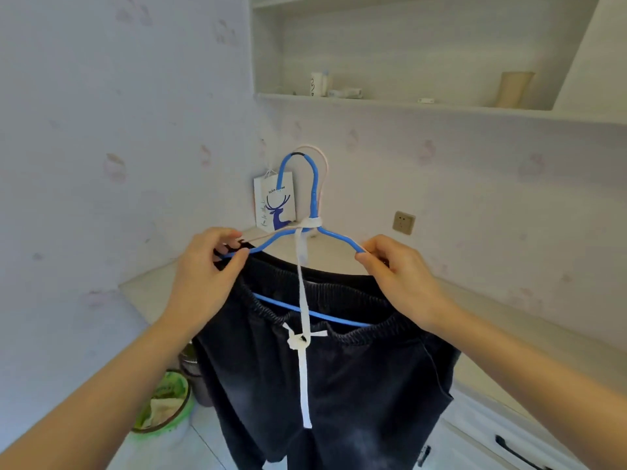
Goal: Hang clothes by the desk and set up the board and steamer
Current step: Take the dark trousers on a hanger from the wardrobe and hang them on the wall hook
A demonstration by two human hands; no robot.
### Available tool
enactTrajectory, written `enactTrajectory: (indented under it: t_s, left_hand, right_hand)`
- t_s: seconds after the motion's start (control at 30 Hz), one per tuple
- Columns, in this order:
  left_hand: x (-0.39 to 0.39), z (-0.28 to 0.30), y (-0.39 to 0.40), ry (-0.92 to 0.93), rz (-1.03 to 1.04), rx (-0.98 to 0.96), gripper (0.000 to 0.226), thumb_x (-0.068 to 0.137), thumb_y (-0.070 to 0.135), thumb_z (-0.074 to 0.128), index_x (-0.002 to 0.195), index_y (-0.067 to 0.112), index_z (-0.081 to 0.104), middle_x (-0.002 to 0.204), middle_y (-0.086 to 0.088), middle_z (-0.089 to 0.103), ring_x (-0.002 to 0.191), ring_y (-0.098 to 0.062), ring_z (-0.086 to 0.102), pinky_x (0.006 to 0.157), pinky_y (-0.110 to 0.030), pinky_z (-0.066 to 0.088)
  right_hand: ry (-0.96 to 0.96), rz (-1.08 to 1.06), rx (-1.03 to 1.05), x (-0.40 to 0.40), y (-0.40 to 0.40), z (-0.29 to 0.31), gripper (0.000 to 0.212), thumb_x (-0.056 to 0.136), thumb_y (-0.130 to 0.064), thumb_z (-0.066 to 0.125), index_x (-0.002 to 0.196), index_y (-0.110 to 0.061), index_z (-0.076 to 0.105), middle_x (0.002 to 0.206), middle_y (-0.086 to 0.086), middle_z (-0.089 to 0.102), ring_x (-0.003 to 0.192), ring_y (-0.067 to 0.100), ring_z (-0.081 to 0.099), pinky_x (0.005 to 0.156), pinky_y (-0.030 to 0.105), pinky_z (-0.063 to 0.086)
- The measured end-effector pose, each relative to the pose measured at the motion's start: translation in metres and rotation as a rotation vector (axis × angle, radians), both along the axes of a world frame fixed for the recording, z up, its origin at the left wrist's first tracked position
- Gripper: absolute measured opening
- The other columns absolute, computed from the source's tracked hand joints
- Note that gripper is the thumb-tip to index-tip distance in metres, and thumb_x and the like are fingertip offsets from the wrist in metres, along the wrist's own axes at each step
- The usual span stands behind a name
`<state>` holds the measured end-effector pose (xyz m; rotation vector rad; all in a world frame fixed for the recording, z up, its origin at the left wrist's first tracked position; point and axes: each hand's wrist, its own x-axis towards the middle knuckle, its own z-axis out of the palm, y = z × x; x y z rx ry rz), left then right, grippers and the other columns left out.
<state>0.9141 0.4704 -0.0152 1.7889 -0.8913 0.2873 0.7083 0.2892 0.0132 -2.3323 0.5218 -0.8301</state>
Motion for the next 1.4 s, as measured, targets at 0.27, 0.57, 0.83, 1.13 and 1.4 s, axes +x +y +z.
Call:
enactTrajectory:
  t_s: [0.27, 0.57, 0.83, 1.13, 1.4]
  left_hand:
    - [0.076, -0.013, -0.029, -0.329, -0.098, 0.437, 0.05, 0.09, 0.044, 0.049, 0.134, 0.022, 0.052, 0.132, -0.002, 0.053, 0.129, -0.02, 0.041, 0.108, -0.036, 0.03]
    - [0.138, -0.028, -0.059, -0.234, -0.134, 0.354, 0.031, 0.088, 0.05, 0.043, 0.101, 0.027, 0.058, 0.093, 0.012, 0.06, 0.085, -0.007, 0.055, 0.074, -0.023, 0.041]
    - [0.201, -0.031, -0.075, -0.199, -0.174, 0.375, 0.014, 0.094, 0.034, 0.05, 0.082, 0.028, 0.052, 0.068, 0.007, 0.052, 0.061, -0.01, 0.048, 0.058, -0.025, 0.039]
    - [0.275, -0.026, -0.07, -0.218, -0.133, 0.302, 0.013, 0.094, 0.025, 0.055, 0.081, 0.022, 0.056, 0.071, 0.011, 0.054, 0.061, -0.008, 0.048, 0.054, -0.017, 0.036]
    - [0.326, -0.029, -0.074, -0.309, -0.004, 0.343, 0.009, 0.094, 0.032, 0.054, 0.085, 0.028, 0.055, 0.068, 0.009, 0.054, 0.061, -0.008, 0.05, 0.053, -0.024, 0.035]
  right_hand:
    - [0.017, 0.052, 0.034, 0.044, -0.041, -0.011, 0.012, 0.096, -0.024, 0.053, 0.088, -0.02, 0.061, 0.067, -0.006, 0.053, 0.055, 0.004, 0.04, 0.053, 0.016, 0.036]
    - [0.031, 0.053, 0.023, 0.117, -0.081, -0.014, 0.013, 0.097, -0.024, 0.051, 0.086, -0.024, 0.059, 0.068, -0.007, 0.054, 0.055, 0.002, 0.041, 0.054, 0.014, 0.037]
    - [0.138, 0.031, -0.134, 0.19, -0.108, -0.023, 0.013, 0.099, -0.028, 0.046, 0.097, -0.022, 0.056, 0.076, -0.006, 0.059, 0.065, 0.006, 0.05, 0.06, 0.016, 0.042]
    - [0.272, 0.021, -0.172, 0.232, -0.143, -0.033, 0.027, 0.092, -0.048, 0.049, 0.107, -0.028, 0.061, 0.092, -0.014, 0.063, 0.084, 0.006, 0.058, 0.076, 0.028, 0.048]
    - [0.183, -0.016, -0.191, 0.275, -0.149, -0.062, 0.018, 0.1, -0.03, 0.041, 0.108, -0.029, 0.057, 0.097, -0.012, 0.06, 0.089, 0.007, 0.056, 0.082, 0.028, 0.047]
